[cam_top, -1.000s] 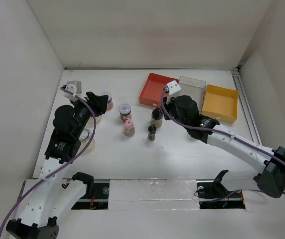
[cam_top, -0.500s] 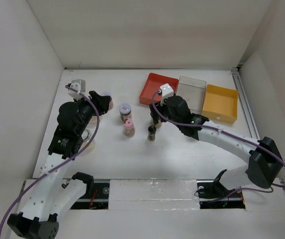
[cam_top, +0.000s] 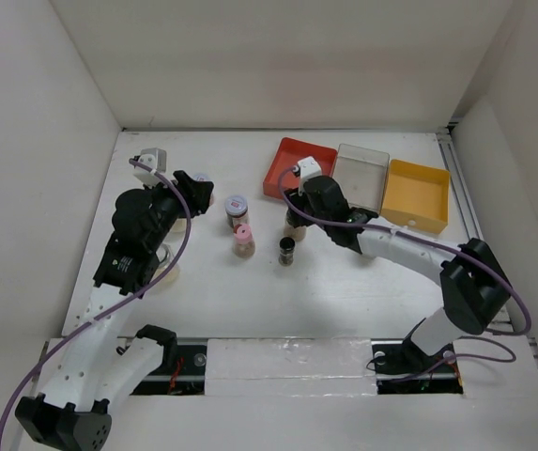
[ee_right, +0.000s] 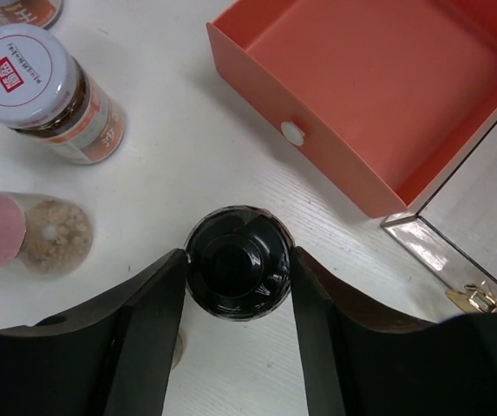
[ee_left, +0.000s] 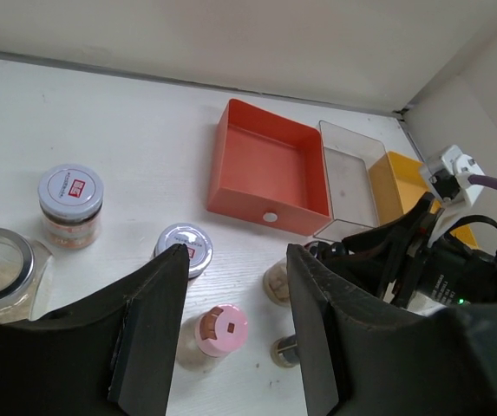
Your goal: Organize the condiment bottles
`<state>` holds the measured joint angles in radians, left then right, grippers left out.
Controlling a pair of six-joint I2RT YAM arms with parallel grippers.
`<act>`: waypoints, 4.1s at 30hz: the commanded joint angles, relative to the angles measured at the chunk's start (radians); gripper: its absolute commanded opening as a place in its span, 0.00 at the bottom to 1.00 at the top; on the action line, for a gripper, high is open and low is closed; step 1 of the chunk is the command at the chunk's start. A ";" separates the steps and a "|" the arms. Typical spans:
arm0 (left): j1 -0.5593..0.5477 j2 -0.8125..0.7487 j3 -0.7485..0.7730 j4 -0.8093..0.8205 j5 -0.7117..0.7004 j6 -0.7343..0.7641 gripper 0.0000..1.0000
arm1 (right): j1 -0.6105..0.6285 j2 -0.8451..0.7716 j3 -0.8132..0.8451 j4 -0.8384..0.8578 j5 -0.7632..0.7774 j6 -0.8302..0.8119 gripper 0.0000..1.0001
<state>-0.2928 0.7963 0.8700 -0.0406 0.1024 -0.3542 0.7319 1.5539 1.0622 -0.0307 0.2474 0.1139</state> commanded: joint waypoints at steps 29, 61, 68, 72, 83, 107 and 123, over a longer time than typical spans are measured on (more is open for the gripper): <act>0.001 0.012 -0.011 0.070 0.060 -0.022 0.45 | -0.446 -0.178 0.280 0.140 0.058 -0.036 0.16; 0.001 0.040 -0.011 0.079 0.079 -0.031 0.45 | -0.787 0.221 0.318 0.086 0.003 0.035 0.15; 0.001 0.049 -0.011 0.079 0.069 -0.031 0.45 | -0.787 0.253 0.309 0.095 0.012 0.044 0.32; 0.001 0.049 -0.011 0.079 0.069 -0.031 0.45 | -0.776 0.212 0.288 0.095 0.012 0.044 0.61; 0.001 0.049 -0.011 0.079 0.100 -0.040 0.45 | -0.562 -0.227 0.003 0.086 -0.057 0.095 0.80; 0.001 0.000 -0.011 0.088 0.118 -0.049 0.45 | -0.324 -0.502 -0.300 -0.238 0.185 0.208 0.64; 0.001 0.000 -0.011 0.079 0.109 -0.049 0.45 | -0.355 -0.426 -0.312 -0.175 0.260 0.208 0.24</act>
<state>-0.2928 0.8093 0.8585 0.0029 0.2062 -0.4015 0.3851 1.1229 0.7361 -0.2295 0.4686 0.3115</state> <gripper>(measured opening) 0.445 0.357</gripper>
